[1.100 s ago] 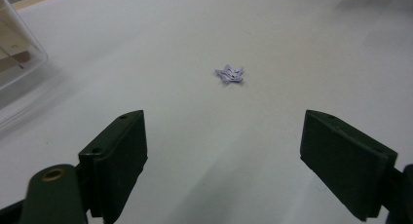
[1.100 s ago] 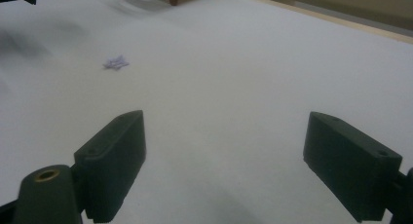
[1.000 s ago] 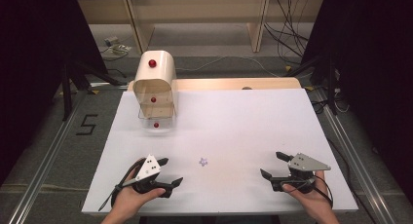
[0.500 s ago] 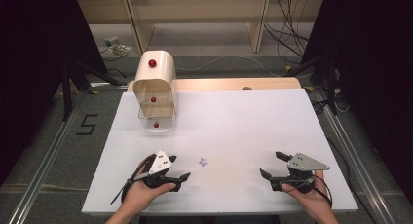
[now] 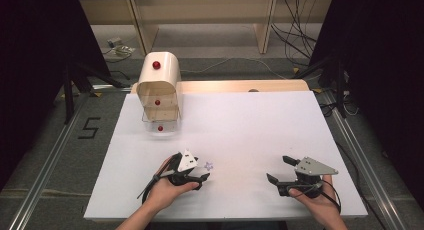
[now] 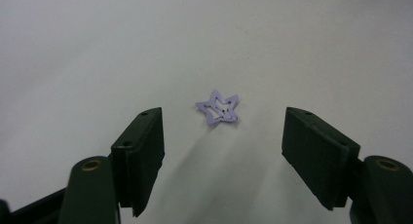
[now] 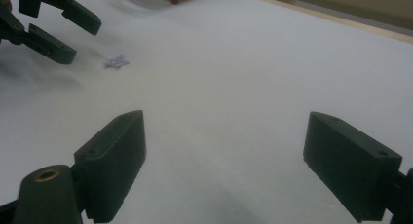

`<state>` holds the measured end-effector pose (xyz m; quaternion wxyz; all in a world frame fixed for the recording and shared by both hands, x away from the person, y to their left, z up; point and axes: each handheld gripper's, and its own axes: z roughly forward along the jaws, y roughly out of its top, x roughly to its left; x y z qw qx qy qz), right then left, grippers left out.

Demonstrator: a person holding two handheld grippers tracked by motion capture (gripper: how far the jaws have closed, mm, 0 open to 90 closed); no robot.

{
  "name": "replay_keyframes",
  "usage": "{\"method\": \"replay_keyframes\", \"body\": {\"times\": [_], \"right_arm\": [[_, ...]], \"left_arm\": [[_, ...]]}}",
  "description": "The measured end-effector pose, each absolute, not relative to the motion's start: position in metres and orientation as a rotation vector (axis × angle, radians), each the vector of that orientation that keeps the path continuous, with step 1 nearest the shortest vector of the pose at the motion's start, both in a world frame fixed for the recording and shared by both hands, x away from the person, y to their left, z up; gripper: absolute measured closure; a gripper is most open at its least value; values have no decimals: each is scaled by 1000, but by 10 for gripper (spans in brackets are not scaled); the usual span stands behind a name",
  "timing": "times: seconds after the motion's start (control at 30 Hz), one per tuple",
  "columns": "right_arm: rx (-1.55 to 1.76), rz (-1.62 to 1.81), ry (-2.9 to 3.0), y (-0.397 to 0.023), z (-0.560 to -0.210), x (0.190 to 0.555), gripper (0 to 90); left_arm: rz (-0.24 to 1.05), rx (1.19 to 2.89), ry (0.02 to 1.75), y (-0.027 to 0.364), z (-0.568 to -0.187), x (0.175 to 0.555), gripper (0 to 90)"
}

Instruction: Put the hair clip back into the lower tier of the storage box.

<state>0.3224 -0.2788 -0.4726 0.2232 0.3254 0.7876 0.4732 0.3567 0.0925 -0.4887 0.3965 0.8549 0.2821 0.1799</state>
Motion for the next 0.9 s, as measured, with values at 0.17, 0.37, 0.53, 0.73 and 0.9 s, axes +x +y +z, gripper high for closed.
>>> {"method": "replay_keyframes", "body": {"times": [0.17, 0.37, 0.53, 0.73, 0.9], "right_arm": [[906, 1302, 2188, -278, -473, 322, 163], [902, 1302, 2190, -278, -473, 322, 163], [900, 1305, 2196, -278, -474, 323, 163], [891, 1305, 2197, -278, -474, 323, 164], [898, 1302, 2203, -277, -474, 323, 164]], "left_arm": [[471, 2187, 706, 83, -492, 360, 400], [470, 2205, 704, 73, -496, 363, 449], [443, 2202, 715, 71, -498, 367, 472], [358, 2184, 752, 75, -499, 373, 499], [327, 2163, 776, 78, -500, 376, 541]]}}
